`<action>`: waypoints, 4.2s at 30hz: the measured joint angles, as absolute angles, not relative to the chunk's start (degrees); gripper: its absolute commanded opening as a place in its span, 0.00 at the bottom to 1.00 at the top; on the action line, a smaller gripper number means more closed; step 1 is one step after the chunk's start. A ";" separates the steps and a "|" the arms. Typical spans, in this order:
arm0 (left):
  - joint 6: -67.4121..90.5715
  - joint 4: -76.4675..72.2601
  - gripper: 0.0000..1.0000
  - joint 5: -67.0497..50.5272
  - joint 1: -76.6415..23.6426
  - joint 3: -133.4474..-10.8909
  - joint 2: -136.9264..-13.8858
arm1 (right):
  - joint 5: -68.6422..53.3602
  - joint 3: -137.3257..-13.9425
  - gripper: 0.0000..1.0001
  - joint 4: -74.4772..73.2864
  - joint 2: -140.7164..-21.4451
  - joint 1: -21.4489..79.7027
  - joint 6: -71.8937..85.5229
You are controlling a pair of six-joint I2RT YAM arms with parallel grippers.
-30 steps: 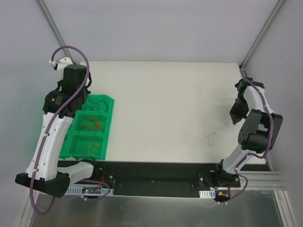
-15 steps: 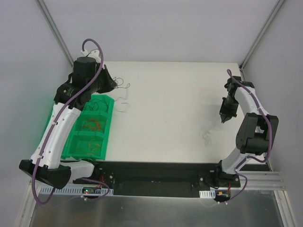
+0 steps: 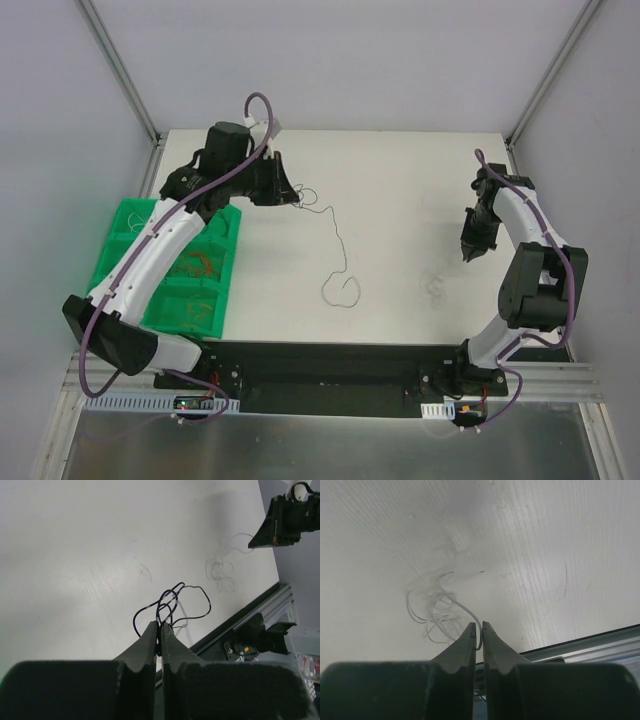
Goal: Untangle the cables
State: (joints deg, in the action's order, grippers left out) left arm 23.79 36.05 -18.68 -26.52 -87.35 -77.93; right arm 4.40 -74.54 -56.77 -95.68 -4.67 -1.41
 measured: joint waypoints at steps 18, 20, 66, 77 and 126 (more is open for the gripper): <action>23.62 36.36 0.70 -33.47 -24.53 -76.25 -89.60 | -8.49 -71.35 0.73 -47.88 -85.58 17.87 -3.05; 23.64 36.34 0.68 -33.01 -23.29 -76.07 -88.31 | -14.48 -70.06 0.71 -44.51 -86.00 19.92 -0.01; 22.04 36.62 0.57 -29.71 -21.76 -65.78 -85.43 | -23.70 -89.10 0.01 -31.53 -122.28 29.43 54.81; 21.06 36.53 0.33 -32.03 -24.56 -75.42 -94.48 | -25.87 -82.63 0.01 -32.77 -110.89 28.97 55.66; 15.79 42.78 0.18 -7.03 -37.43 -89.56 -109.25 | -28.53 -78.83 0.01 -32.80 -107.07 31.40 57.39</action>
